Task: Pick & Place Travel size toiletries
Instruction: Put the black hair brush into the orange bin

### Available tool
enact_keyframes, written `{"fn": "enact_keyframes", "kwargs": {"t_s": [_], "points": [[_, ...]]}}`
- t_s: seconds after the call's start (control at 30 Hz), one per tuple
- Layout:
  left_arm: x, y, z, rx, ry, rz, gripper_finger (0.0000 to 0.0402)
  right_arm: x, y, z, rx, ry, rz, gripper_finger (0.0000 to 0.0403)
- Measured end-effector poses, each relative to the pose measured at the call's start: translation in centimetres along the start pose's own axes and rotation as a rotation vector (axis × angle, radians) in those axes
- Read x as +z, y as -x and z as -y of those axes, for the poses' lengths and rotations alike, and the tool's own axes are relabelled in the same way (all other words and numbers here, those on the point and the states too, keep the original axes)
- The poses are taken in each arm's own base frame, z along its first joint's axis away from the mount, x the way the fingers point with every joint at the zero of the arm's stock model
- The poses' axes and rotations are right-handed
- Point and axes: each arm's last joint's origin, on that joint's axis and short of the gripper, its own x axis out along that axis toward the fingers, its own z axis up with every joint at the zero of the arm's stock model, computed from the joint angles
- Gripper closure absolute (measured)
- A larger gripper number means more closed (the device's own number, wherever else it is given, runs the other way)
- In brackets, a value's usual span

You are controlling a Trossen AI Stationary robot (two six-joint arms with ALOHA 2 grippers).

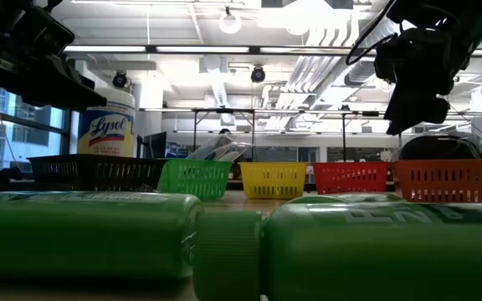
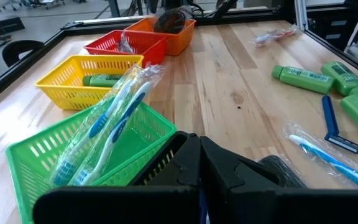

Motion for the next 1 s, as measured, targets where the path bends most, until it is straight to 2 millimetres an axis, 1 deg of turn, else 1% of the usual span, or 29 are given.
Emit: {"fn": "enact_keyframes", "kwargs": {"t_s": [0.4,0.5,0.7,0.8,1.0], "points": [[0.1,0.0,0.0,0.001,-0.005,0.009,0.0401,0.0,0.1,0.0,0.004,-0.043,0.008,0.0224],[0.3,0.0,0.0,0.001,-0.062,0.034,0.0401,0.0,0.5,0.0,0.01,-0.011,0.025,0.0224],[0.6,0.0,0.0,-0.005,-0.067,0.066,0.0401,-0.2,1.0,-0.3,0.035,0.012,0.039,0.0224],[0.6,0.0,0.0,-0.005,-0.07,0.063,0.0401,-0.8,0.9,-0.4,0.026,-0.028,-0.015,0.0224],[0.6,0.0,0.0,-0.006,-0.059,0.063,0.0401,-2.5,0.6,0.1,-0.091,-0.144,-0.176,0.0224]]}}
